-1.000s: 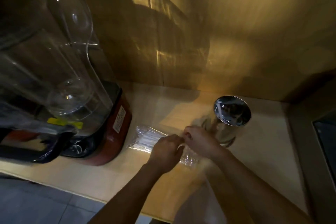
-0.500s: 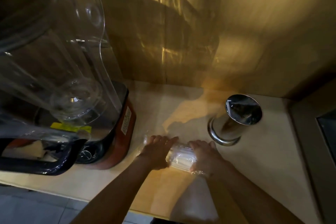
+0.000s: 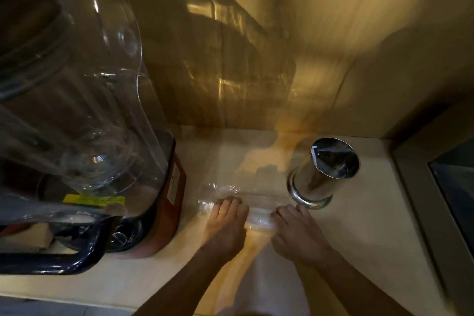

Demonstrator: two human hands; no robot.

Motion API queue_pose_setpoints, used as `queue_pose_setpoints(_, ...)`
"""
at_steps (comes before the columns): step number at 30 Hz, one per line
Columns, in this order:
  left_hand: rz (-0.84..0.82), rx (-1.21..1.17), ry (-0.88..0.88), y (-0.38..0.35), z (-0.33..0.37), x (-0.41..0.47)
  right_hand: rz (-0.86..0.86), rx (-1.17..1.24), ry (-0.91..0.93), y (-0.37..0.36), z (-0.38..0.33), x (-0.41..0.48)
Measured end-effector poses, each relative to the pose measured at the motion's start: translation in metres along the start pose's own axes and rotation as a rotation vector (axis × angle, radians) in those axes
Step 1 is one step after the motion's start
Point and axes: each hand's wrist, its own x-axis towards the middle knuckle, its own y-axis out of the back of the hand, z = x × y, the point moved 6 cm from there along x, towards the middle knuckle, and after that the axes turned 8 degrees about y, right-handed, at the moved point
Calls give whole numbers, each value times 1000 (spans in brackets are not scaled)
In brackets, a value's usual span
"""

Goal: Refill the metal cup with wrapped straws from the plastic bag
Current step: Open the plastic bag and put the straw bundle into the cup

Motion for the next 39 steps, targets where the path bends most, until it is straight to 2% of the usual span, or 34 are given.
queue_pose_setpoints(3,-87,25,-78,-11,4,-24,-22,74,115,-8,-3,-14)
queue_pose_setpoints(5,-157,41,-64,-15,1,-34,-64,108,123,-12,-6,-20)
queue_pose_setpoints(8,-239,-19,-57,-20,-5,-28,-21,165,58,-7,-8,-17)
queue_pose_setpoints(11,-266,-69,-60,-18,-9,-17,8,294,-87,-6,-2,-12)
queue_pose_setpoints(13,-327,-66,-1,-20,-17,-11,-92,339,-155,-17,1,-10)
queue_pose_setpoints(15,-458,-8,38,-28,-26,-10,-240,405,-201,-33,5,-14)
queue_pose_setpoints(17,-576,43,14,-34,-29,-12,-391,418,-186,-44,4,-15)
queue_pose_setpoints(18,-596,47,-5,-34,-28,-14,-410,393,-166,-46,4,-15)
queue_pose_setpoints(22,-529,70,-45,-28,-25,-13,-456,369,-132,-47,-2,-14)
queue_pose_setpoints(26,-593,83,-45,-24,-22,-6,-504,420,-141,-37,-1,-4)
queue_pose_setpoints(29,-478,14,7,-10,-22,9,-419,465,-200,-22,12,5)
queue_pose_setpoints(31,-293,53,20,3,-22,20,-331,352,-178,-6,22,16)
queue_pose_setpoints(34,-92,111,72,11,-22,30,-59,97,-126,27,25,29)
queue_pose_setpoints(36,-54,115,100,8,-22,26,-10,3,-77,31,18,28)
queue_pose_setpoints(39,-137,58,98,-12,-24,2,-104,40,4,8,1,12)
